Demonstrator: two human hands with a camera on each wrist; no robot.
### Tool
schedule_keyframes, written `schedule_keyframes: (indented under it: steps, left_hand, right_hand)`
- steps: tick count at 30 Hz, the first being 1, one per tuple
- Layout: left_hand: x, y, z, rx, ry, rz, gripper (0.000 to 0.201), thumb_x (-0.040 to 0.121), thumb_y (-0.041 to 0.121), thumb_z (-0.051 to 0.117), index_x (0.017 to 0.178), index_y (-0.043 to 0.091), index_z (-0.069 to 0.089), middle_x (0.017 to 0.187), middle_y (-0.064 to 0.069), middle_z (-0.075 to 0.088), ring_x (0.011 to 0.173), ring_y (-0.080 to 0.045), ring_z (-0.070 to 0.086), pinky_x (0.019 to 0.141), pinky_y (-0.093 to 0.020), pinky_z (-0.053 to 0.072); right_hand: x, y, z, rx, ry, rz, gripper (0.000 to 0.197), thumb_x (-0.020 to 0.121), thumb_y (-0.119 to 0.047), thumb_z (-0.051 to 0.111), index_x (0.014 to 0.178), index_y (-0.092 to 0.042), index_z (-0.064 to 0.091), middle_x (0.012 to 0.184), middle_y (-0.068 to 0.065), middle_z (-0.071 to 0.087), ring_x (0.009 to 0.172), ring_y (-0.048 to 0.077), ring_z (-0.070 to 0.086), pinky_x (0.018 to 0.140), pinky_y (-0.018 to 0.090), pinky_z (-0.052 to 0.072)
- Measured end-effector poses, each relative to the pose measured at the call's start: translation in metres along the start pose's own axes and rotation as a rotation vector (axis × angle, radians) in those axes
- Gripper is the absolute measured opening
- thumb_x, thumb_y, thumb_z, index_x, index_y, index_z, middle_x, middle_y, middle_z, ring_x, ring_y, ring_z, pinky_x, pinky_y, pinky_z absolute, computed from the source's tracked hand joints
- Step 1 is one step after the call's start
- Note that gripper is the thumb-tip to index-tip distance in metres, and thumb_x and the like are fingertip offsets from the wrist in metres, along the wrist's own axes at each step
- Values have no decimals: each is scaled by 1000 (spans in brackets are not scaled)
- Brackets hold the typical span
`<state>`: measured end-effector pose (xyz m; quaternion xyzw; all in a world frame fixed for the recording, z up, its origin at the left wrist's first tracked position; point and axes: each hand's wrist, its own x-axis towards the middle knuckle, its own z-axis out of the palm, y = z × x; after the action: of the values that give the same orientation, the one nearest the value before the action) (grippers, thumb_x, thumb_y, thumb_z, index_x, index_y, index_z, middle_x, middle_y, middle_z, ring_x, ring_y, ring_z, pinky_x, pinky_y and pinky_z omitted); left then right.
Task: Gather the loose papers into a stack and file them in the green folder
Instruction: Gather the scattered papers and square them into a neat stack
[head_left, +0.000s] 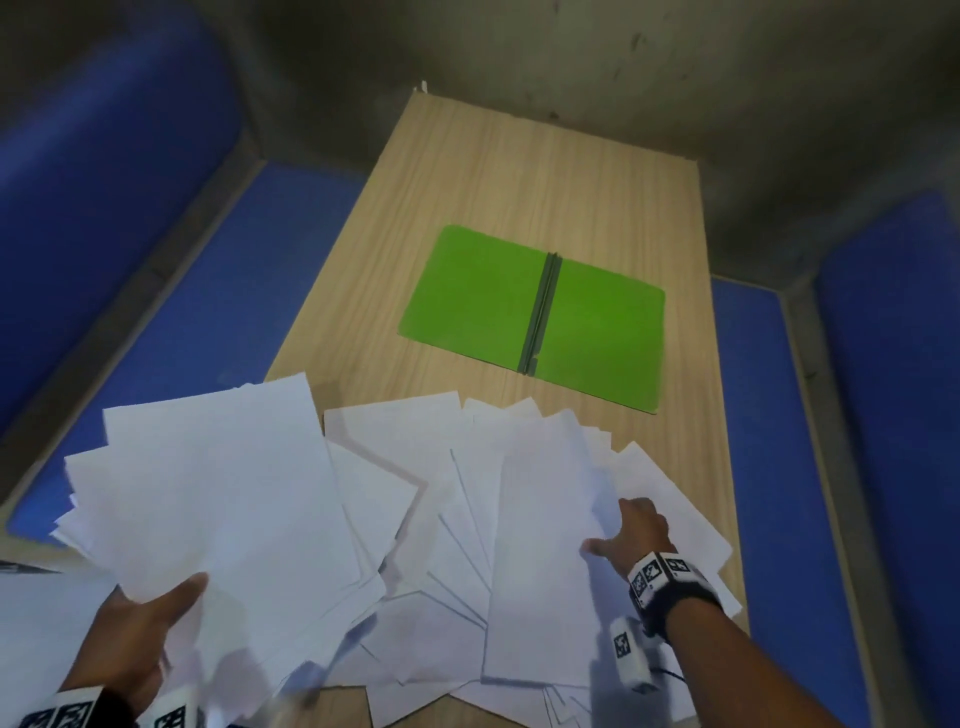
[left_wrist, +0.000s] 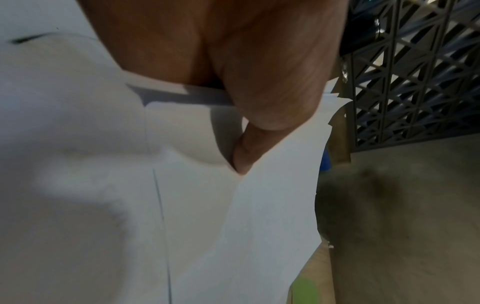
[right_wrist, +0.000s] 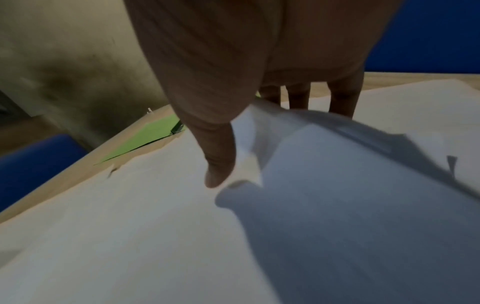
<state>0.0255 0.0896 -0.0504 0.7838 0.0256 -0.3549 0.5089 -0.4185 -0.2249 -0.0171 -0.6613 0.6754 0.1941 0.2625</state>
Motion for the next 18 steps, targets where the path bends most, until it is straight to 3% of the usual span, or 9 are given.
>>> schedule_keyframes:
  steps: [2,4,7,9,11,14,18]
  left_hand:
    - [-7,-1,12,-33,-25,16,48,86,-1,71,133,3,59,124,-21,66,115,-38,62,106,-55,42]
    - [-11,-4,24,1,-78,-18,50,86,-2,70,134,5,58,124,-19,67,114,-37,62,104,-54,44]
    - [-18,-7,40,23,-130,-20,53,86,-5,70,137,4,55,123,-19,67,114,-39,63,103,-56,44]
    - [-20,-8,49,34,-147,-10,54,86,-5,70,137,6,55,124,-19,67,114,-39,64,103,-58,45]
    - [-22,-6,53,29,-159,-9,53,87,-4,69,137,7,55,123,-18,67,114,-39,63,104,-58,44]
    - [-21,1,54,-9,-165,-39,45,89,-5,66,132,5,57,118,-17,67,111,-38,62,102,-53,44]
    - [-16,7,45,-32,-128,-37,47,90,-4,66,135,1,56,124,-20,65,116,-39,61,104,-51,42]
  right_hand:
    - [0,-5,5,-3,61,31,74,62,-55,78,118,-16,49,124,7,46,115,31,49,84,40,50]
    - [0,-10,10,63,66,59,76,62,-44,82,121,-17,43,122,8,51,113,32,53,88,44,49]
    - [1,-12,17,230,9,54,73,65,-26,84,123,-15,41,112,9,63,101,29,61,87,38,49]
    - [-1,-10,16,329,-19,-2,47,69,-18,82,109,-10,57,101,10,66,94,26,63,73,27,48]
    - [-4,-4,9,454,-10,-43,26,74,-13,78,94,-10,64,89,7,64,89,26,64,66,24,44]
    - [-11,12,-11,708,76,-32,34,76,-8,77,106,-2,65,98,13,66,87,22,59,76,27,43]
    - [-14,48,-23,1082,203,128,50,77,-2,75,123,3,56,115,11,61,105,29,57,91,36,41]
